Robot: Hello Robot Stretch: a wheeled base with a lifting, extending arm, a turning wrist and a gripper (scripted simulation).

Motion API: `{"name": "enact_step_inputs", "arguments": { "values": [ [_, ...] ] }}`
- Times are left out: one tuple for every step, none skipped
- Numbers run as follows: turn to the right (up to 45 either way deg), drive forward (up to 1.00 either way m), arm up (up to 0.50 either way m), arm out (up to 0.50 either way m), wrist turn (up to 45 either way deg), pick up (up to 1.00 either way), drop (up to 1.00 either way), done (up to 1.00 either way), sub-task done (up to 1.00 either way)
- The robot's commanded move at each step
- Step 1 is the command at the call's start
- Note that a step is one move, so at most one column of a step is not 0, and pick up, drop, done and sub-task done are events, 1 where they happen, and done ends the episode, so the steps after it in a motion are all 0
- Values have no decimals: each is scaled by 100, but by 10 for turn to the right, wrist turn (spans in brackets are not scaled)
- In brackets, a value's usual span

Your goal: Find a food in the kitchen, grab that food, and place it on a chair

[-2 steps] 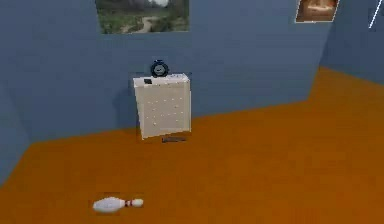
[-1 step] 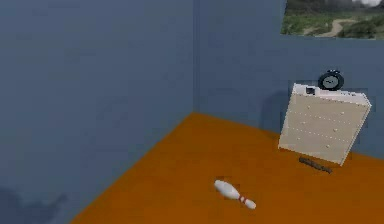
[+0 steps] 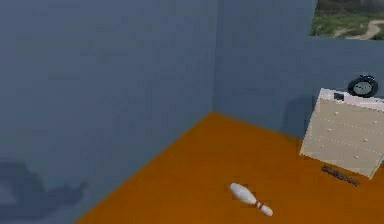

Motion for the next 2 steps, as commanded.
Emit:
{"name": "enact_step_inputs", "arguments": {
  "values": [
    [450,0,0,0,0,0,0,0,0],
    [330,0,0,0,0,0,0,0,0]
  ]
}}
